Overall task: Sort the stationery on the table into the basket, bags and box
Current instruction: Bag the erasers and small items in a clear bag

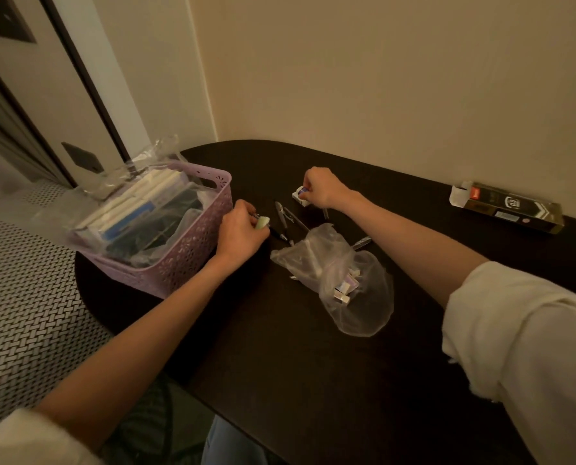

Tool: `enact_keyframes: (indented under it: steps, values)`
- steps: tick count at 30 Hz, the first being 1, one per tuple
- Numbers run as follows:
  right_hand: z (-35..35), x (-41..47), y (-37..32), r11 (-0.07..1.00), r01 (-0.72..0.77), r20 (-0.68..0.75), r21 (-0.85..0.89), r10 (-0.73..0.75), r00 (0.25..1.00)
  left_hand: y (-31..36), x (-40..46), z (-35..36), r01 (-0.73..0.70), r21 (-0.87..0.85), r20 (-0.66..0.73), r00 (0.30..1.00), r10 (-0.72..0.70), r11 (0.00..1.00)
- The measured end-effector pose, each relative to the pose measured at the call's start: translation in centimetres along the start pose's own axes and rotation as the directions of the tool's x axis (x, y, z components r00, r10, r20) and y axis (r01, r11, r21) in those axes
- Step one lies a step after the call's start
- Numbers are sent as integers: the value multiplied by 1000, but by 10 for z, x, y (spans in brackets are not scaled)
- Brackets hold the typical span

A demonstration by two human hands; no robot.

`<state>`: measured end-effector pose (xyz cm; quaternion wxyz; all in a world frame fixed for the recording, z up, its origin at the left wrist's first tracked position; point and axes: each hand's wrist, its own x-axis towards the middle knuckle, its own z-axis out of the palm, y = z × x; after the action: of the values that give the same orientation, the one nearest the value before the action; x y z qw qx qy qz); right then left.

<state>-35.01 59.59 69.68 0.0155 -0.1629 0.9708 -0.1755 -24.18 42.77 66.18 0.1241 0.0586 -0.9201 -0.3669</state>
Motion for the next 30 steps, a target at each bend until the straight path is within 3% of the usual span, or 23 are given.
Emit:
enact_keyframes:
  steps: [8,11,13,15,17,19,21,23,30]
  values:
    - [14,16,-12,991,4,31,-136,0,1000,2,11,0,126,-242,13,992,-126,962]
    - [11,16,-12,999,-44,37,-31,46,998,2,14,-1,137,-276,22,990,-136,951]
    - [4,13,-11,980,-102,-21,171,107,994,3,15,-3,127,-289,10,991,-130,949]
    - [-7,7,-12,830,-197,-32,521,250,968,7,14,-6,121,-305,-15,991,-131,945]
    - [-19,-6,-11,447,-293,125,845,368,922,17,13,-10,108,-335,-32,992,-126,936]
    - [-30,-24,-11,37,-347,315,937,337,887,31,11,-12,70,-359,-52,994,-95,931]
    - [-38,-39,-10,-220,-370,422,902,279,863,46,10,-12,9,-368,-85,995,-43,930]
    - [-44,-54,-10,-311,-403,481,861,238,844,62,7,-10,-67,-363,-115,993,27,929]
    - [-65,-100,-13,-290,-452,505,844,144,851,99,-8,2,-277,-235,-123,959,254,932]
